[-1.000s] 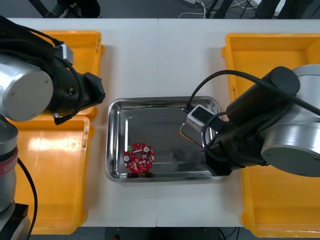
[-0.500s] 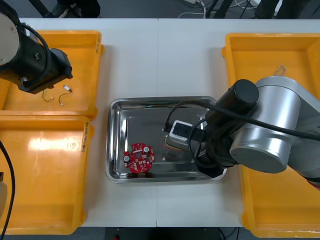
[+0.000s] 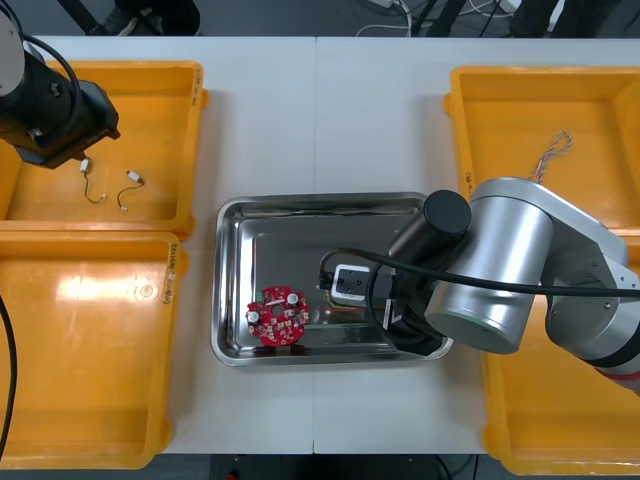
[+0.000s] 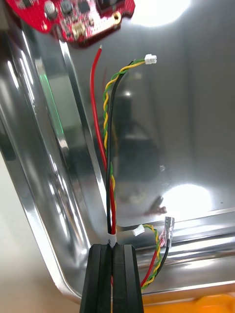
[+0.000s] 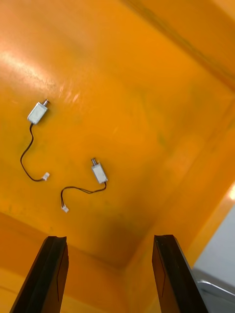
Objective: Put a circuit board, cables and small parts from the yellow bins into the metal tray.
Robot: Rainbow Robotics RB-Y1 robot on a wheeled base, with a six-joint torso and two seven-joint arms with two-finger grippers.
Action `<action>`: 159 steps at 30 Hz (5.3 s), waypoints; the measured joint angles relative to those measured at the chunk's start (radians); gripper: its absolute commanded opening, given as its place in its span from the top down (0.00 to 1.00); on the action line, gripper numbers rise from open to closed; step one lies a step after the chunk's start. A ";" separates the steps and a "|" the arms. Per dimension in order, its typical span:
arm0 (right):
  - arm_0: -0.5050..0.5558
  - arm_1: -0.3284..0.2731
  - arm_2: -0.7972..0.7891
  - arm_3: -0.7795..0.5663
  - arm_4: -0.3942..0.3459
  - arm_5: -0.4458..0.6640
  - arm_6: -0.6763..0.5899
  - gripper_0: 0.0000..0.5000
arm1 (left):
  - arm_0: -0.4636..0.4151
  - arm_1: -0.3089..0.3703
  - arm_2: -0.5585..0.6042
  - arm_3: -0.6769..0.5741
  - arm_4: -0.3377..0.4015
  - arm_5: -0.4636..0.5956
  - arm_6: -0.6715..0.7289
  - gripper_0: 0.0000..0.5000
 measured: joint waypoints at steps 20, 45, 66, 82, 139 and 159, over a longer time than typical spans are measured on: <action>-0.002 -0.049 0.130 0.111 0.030 -0.191 0.001 1.00 | -0.062 0.026 0.000 0.344 -0.082 -0.271 -0.399 0.00; -0.017 -0.049 0.128 0.125 0.036 -0.177 0.015 0.00 | -0.084 0.032 -0.017 0.604 -0.103 -0.491 -0.710 0.00; -0.109 0.053 -0.390 0.081 -0.187 0.202 0.014 0.00 | -0.089 0.040 -0.073 0.690 -0.030 -0.577 -0.710 0.21; -0.146 -0.025 -0.693 0.153 -0.235 0.203 0.010 0.00 | -0.090 0.041 -0.073 0.698 -0.010 -0.578 -0.710 1.00; -0.435 0.100 -1.028 1.131 0.361 -0.166 -0.340 0.00 | -0.098 0.048 -0.194 -0.116 0.228 0.202 -0.006 1.00; -0.442 0.106 -1.031 1.407 0.369 -0.505 -0.401 0.00 | -0.098 -0.108 -0.382 -0.189 0.119 0.204 0.217 1.00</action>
